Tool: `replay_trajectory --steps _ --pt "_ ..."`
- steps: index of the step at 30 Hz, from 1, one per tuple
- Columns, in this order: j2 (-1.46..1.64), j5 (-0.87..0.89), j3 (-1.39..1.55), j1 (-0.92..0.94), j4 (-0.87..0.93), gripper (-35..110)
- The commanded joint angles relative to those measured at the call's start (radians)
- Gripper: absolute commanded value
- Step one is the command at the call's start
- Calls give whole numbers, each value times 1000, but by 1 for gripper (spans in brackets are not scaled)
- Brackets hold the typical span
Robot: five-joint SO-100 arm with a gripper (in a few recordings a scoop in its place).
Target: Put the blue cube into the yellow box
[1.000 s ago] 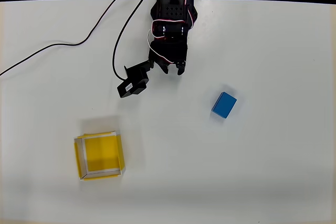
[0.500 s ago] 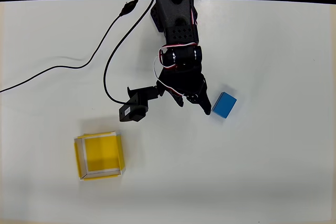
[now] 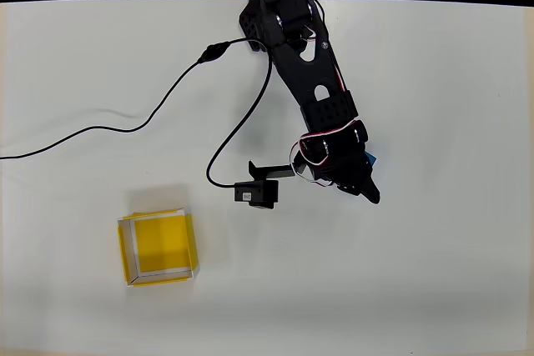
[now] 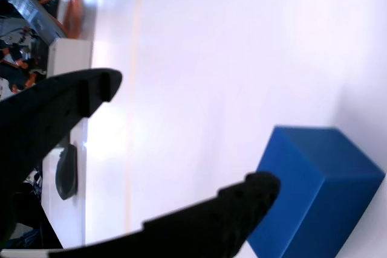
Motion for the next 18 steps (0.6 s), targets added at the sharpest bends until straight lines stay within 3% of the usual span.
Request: replay_trajectory --steps 1,18 --pt "-8 25 -110 -35 26 45" --pt "-189 51 -120 -98 35 44"
